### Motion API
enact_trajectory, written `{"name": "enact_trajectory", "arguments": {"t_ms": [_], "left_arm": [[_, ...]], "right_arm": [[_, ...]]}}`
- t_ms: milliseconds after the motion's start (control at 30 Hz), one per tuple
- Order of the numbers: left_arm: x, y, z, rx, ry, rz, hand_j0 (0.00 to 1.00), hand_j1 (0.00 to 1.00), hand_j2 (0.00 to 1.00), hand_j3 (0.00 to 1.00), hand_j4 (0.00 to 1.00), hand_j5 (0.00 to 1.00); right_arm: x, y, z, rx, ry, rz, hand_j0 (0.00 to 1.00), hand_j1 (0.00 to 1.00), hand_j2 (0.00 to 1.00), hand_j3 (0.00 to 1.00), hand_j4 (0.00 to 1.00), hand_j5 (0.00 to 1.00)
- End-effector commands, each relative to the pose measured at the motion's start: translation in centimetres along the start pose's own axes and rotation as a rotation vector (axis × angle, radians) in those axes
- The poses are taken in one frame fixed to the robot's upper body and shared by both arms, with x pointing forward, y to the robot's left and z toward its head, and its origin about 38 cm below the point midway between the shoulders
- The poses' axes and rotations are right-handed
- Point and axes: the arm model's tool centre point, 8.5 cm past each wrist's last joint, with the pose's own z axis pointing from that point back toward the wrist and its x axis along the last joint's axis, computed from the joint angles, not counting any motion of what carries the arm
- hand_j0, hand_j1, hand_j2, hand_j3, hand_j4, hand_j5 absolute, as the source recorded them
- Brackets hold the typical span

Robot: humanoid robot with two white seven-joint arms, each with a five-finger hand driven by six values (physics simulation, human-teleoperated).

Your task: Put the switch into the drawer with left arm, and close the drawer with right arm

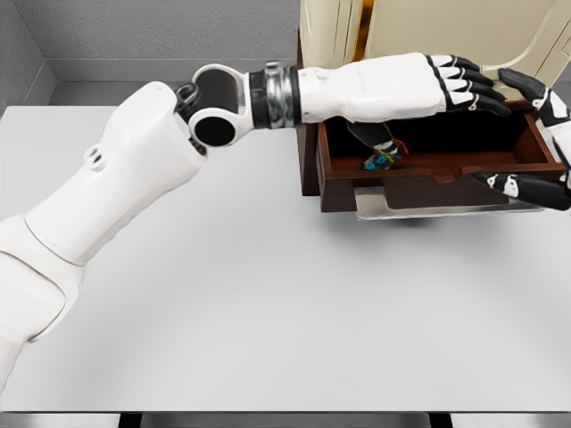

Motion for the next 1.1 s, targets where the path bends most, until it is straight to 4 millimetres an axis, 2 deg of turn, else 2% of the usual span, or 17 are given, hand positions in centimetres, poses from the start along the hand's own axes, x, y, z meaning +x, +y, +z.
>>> {"name": "enact_trajectory", "arguments": {"t_ms": [0, 33, 67, 233, 333, 400, 467, 667, 733, 867, 900, 1067], "left_arm": [[0.1, 0.9, 2.1, 0.003, 0.008, -0.027, 1.00, 1.00, 1.00, 1.00, 1.00, 1.00], [0.2, 0.8, 2.8, 0.003, 0.010, -0.020, 1.00, 1.00, 1.00, 1.00, 1.00, 1.00], [0.2, 0.7, 4.4, -0.004, 0.020, -0.025, 1.00, 1.00, 1.00, 1.00, 1.00, 1.00], [0.2, 0.6, 8.4, -0.019, 0.060, -0.020, 1.00, 1.00, 1.00, 1.00, 1.00, 1.00], [-0.6, 0.3, 12.2, -0.046, 0.130, -0.020, 1.00, 1.00, 1.00, 1.00, 1.00, 1.00], [-1.3, -0.3, 15.0, -0.065, 0.183, 0.004, 1.00, 1.00, 1.00, 1.00, 1.00, 1.00], [-1.9, -0.9, 18.9, -0.094, 0.261, 0.033, 1.00, 1.00, 1.00, 1.00, 1.00, 1.00], [-2.8, -1.5, 28.0, -0.152, 0.463, 0.062, 1.00, 1.00, 1.00, 1.00, 1.00, 1.00], [-2.7, -2.3, 29.7, -0.176, 0.498, 0.079, 1.00, 1.00, 1.00, 1.00, 1.00, 1.00], [-2.9, -2.8, 30.5, -0.194, 0.521, 0.085, 1.00, 1.00, 1.00, 1.00, 1.00, 1.00], [-3.1, -3.0, 30.9, -0.195, 0.535, 0.091, 1.00, 1.00, 1.00, 1.00, 1.00, 1.00], [-3.2, -3.2, 31.5, -0.196, 0.548, 0.103, 1.00, 1.00, 1.00, 1.00, 1.00, 1.00]], "right_arm": [[0.0, -0.4, 0.0, -0.013, 0.000, 0.003, 1.00, 1.00, 1.00, 1.00, 1.00, 1.00], [0.0, -0.4, 0.0, -0.011, 0.000, 0.003, 1.00, 1.00, 1.00, 1.00, 1.00, 1.00], [0.0, -0.4, 0.0, -0.011, 0.000, 0.003, 1.00, 1.00, 1.00, 1.00, 1.00, 1.00], [0.0, -0.4, 0.0, -0.011, 0.000, 0.003, 1.00, 1.00, 1.00, 1.00, 1.00, 1.00], [0.0, -0.4, 0.0, -0.012, 0.000, 0.002, 1.00, 1.00, 1.00, 1.00, 1.00, 1.00], [0.0, -0.3, 0.0, -0.013, 0.000, 0.000, 1.00, 1.00, 1.00, 1.00, 1.00, 1.00], [0.0, -0.2, 0.0, -0.013, 0.000, -0.002, 1.00, 1.00, 1.00, 1.00, 1.00, 1.00], [-0.1, -0.3, 0.2, -0.001, 0.006, 0.004, 1.00, 1.00, 1.00, 1.00, 1.00, 1.00], [0.0, -0.5, 0.2, 0.000, 0.005, 0.008, 1.00, 1.00, 1.00, 1.00, 1.00, 1.00], [0.0, -1.0, 0.1, -0.009, 0.002, 0.021, 1.00, 1.00, 1.00, 1.00, 1.00, 1.00], [-0.1, -1.9, 0.5, -0.029, 0.012, 0.041, 1.00, 1.00, 1.00, 1.00, 1.00, 1.00], [-0.1, -2.3, 0.6, -0.049, 0.015, 0.024, 1.00, 1.00, 1.00, 1.00, 1.00, 1.00]]}}
